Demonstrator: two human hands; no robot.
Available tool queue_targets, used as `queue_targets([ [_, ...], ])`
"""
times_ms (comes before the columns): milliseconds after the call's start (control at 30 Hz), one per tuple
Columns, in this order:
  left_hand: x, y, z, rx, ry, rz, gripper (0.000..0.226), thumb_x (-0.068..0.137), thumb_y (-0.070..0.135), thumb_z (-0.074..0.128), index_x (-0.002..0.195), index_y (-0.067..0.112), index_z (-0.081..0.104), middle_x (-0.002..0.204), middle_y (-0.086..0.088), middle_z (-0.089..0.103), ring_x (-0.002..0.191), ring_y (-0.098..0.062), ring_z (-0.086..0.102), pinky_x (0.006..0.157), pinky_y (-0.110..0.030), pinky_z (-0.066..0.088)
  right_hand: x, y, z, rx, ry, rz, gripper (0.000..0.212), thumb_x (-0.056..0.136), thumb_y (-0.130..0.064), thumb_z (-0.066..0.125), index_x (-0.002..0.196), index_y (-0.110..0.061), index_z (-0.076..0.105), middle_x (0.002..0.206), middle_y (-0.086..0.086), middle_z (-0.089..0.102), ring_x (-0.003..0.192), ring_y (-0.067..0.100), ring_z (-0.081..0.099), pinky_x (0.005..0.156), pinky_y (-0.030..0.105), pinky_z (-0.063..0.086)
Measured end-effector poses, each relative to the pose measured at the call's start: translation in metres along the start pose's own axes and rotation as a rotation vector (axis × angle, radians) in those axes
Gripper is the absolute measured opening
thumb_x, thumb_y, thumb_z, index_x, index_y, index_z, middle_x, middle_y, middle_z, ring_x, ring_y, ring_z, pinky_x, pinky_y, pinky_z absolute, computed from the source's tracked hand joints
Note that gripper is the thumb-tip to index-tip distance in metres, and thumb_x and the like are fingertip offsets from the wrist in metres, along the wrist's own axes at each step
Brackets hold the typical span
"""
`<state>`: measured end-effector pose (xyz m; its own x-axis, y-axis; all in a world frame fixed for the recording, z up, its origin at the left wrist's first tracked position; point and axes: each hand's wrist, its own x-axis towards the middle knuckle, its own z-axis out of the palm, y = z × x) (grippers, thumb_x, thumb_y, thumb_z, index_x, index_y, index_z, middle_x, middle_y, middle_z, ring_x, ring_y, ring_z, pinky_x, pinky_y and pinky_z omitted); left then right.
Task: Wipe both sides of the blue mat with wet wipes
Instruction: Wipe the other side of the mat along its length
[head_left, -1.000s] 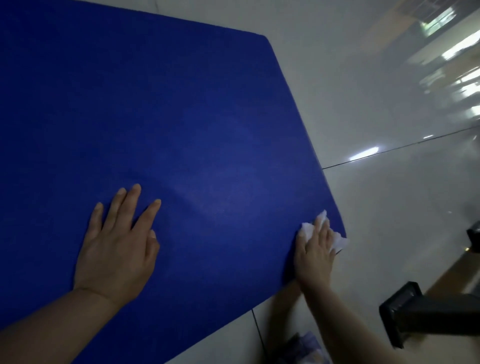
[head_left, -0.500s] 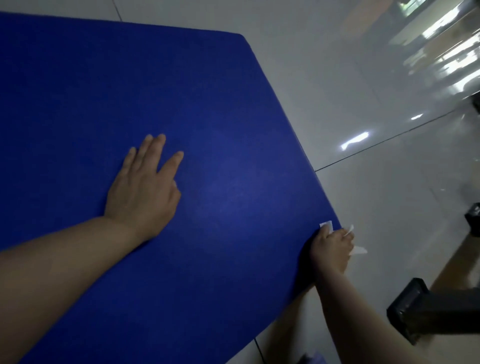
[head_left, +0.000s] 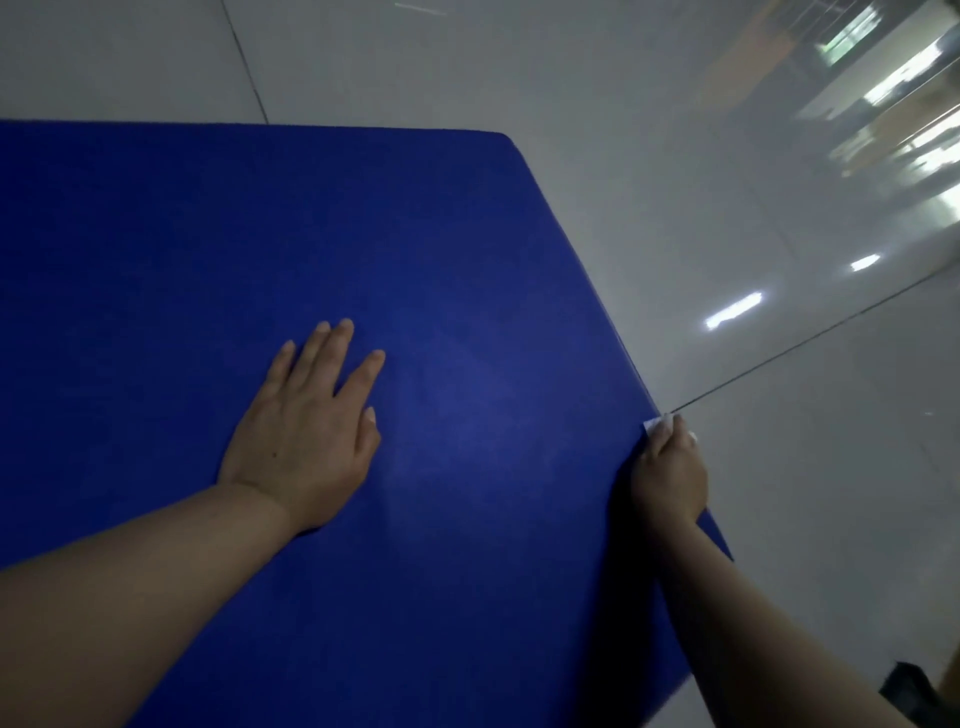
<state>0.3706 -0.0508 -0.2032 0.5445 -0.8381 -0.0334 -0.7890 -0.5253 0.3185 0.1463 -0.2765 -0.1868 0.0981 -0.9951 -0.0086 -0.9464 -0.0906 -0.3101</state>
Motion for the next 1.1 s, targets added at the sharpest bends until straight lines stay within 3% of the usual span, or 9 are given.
queue_targets([
  [100, 0.002, 0.000, -0.002, 0.000, -0.014, -0.011, 0.061, 0.093, 0.037, 0.020, 0.144, 0.010, 0.042, 0.155, -0.017, 0.027, 0.145, -0.028, 0.022, 0.118, -0.039, 0.007, 0.017, -0.040, 0.017, 0.007, -0.029, -0.112, 0.050, 0.103, -0.030, 0.022, 0.145, -0.003, 0.031, 0.142, 0.018, 0.043, 0.129, 0.033, 0.041, 0.106, 0.041, 0.032],
  [167, 0.002, -0.001, -0.001, -0.005, 0.001, -0.008, 0.059, 0.092, 0.036, 0.024, 0.140, 0.010, 0.047, 0.152, -0.018, 0.033, 0.143, -0.029, 0.027, 0.118, -0.038, 0.009, 0.029, -0.064, 0.031, -0.014, -0.070, -0.195, 0.054, 0.103, -0.032, 0.021, 0.147, -0.001, 0.022, 0.150, 0.016, 0.033, 0.139, 0.029, 0.027, 0.116, 0.041, 0.018],
  [233, 0.007, -0.003, -0.002, -0.040, 0.028, -0.002, 0.056, 0.088, 0.034, 0.030, 0.131, 0.011, 0.058, 0.144, -0.019, 0.045, 0.135, -0.034, 0.040, 0.114, -0.043, 0.024, 0.038, -0.077, 0.040, -0.041, -0.094, -0.239, 0.055, 0.103, -0.033, 0.020, 0.149, -0.003, 0.015, 0.155, 0.013, 0.024, 0.144, 0.025, 0.017, 0.118, 0.037, 0.008],
  [333, 0.039, -0.016, -0.016, -0.053, 0.094, 0.022, 0.038, 0.084, 0.025, 0.041, 0.102, 0.009, 0.071, 0.122, -0.018, 0.059, 0.108, -0.039, 0.058, 0.096, -0.049, 0.044, 0.038, -0.076, 0.041, -0.034, -0.081, -0.254, 0.055, 0.103, -0.035, 0.019, 0.150, -0.007, 0.016, 0.155, 0.010, 0.024, 0.144, 0.024, 0.015, 0.118, 0.038, 0.012],
  [433, 0.080, -0.034, -0.033, 0.030, 0.077, -0.060, 0.036, 0.091, 0.022, 0.056, 0.124, 0.008, 0.061, 0.139, -0.018, 0.046, 0.124, -0.037, 0.047, 0.108, -0.052, 0.032, 0.037, -0.074, 0.042, -0.009, -0.062, -0.256, 0.055, 0.102, -0.036, 0.021, 0.150, -0.009, 0.019, 0.154, 0.009, 0.028, 0.143, 0.025, 0.020, 0.117, 0.041, 0.017],
  [533, 0.093, -0.049, -0.028, 0.101, -0.014, -0.094, 0.058, 0.097, 0.041, 0.036, 0.150, 0.017, 0.031, 0.159, -0.012, 0.016, 0.147, -0.026, 0.015, 0.119, -0.048, 0.006, 0.036, -0.075, 0.042, -0.008, -0.072, -0.244, 0.055, 0.101, -0.037, 0.021, 0.150, -0.010, 0.020, 0.153, 0.008, 0.029, 0.142, 0.025, 0.022, 0.116, 0.043, 0.020],
  [733, 0.091, -0.058, -0.021, 0.059, 0.001, -0.059, 0.066, 0.090, 0.046, 0.022, 0.144, 0.015, 0.044, 0.155, -0.013, 0.030, 0.143, -0.026, 0.027, 0.117, -0.052, 0.018, 0.054, -0.095, 0.038, -0.015, -0.151, -0.372, 0.053, 0.102, -0.032, 0.022, 0.151, -0.010, 0.017, 0.155, 0.005, 0.024, 0.143, 0.023, 0.018, 0.115, 0.042, 0.023],
  [933, 0.093, -0.062, -0.019, -0.039, 0.078, -0.089, 0.059, 0.090, 0.040, 0.031, 0.140, 0.013, 0.048, 0.154, -0.012, 0.031, 0.144, -0.024, 0.023, 0.118, -0.036, 0.004, 0.111, -0.174, 0.066, 0.055, -0.212, -0.526, 0.052, 0.103, -0.028, 0.025, 0.150, -0.008, 0.016, 0.155, 0.005, 0.024, 0.144, 0.025, 0.015, 0.116, 0.042, 0.022],
  [1100, 0.094, -0.063, -0.018, -0.010, 0.114, -0.154, 0.062, 0.090, 0.042, 0.033, 0.140, 0.008, 0.046, 0.154, -0.015, 0.030, 0.143, -0.027, 0.022, 0.117, -0.036, 0.003, 0.138, -0.224, 0.088, 0.022, -0.209, -0.497, 0.050, 0.103, -0.028, 0.022, 0.149, -0.009, 0.019, 0.155, 0.003, 0.024, 0.146, 0.024, 0.010, 0.116, 0.042, 0.022],
])
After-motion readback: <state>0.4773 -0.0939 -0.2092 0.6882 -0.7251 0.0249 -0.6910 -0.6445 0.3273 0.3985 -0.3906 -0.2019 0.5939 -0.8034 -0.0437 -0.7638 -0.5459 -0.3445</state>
